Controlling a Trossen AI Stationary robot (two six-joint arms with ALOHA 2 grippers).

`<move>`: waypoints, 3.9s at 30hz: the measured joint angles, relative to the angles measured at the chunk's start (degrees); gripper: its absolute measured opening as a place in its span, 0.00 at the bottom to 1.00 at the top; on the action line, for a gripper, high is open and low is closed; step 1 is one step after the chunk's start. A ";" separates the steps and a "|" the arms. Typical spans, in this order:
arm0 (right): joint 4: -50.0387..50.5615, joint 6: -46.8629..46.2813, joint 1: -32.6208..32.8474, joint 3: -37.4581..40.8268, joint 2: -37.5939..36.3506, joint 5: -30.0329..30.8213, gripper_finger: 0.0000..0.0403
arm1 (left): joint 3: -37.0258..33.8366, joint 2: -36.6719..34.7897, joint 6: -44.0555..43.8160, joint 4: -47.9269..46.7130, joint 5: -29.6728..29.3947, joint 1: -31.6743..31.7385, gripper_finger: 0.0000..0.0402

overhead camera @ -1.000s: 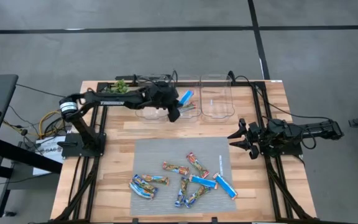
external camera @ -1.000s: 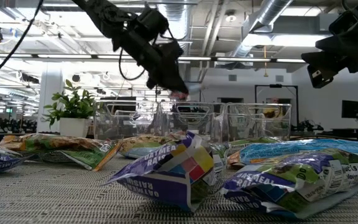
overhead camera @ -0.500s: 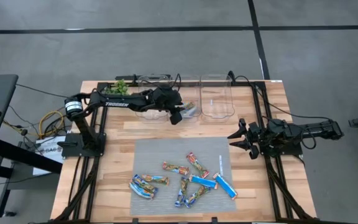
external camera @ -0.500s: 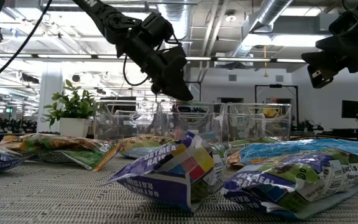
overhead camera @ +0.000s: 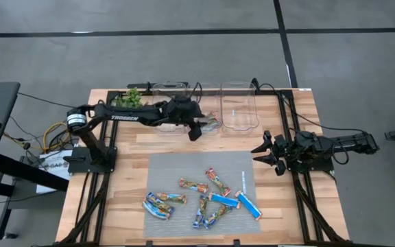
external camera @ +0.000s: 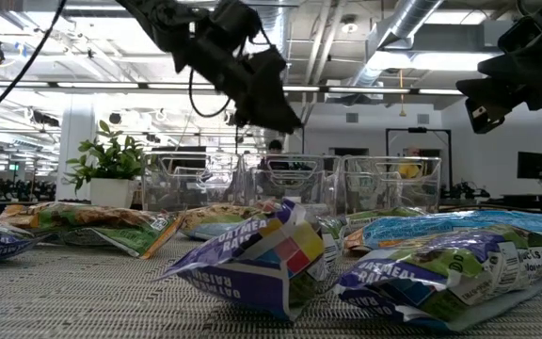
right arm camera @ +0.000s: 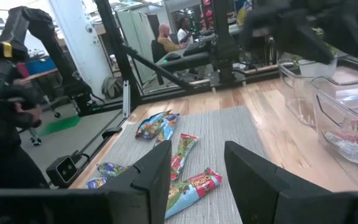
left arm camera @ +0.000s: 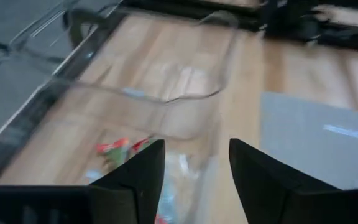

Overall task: Pick and place Granola Bars by type
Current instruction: Put the red granola bar into the middle transparent bin

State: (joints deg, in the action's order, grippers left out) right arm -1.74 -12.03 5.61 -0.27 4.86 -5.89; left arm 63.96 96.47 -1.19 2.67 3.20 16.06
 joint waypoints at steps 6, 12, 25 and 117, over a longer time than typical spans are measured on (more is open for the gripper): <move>0.00 0.00 -0.01 0.01 -0.02 0.00 0.35 | 0.00 -6.08 -0.11 -0.03 2.88 -6.23 0.40; 0.00 0.00 0.00 0.00 -0.02 -0.02 0.35 | -0.01 -11.46 -3.44 -1.56 11.59 -13.27 0.39; 0.00 0.00 0.00 0.00 -0.01 -0.03 0.35 | -0.02 -14.48 -7.67 -6.43 17.76 -21.72 0.39; 0.00 0.00 -0.01 0.00 0.72 -0.04 0.35 | -0.04 5.69 -14.39 7.13 -3.47 -23.87 0.00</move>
State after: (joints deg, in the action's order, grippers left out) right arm -1.74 -12.03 5.59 -0.27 5.58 -5.93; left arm 63.92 102.16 -15.57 9.79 -0.27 -7.82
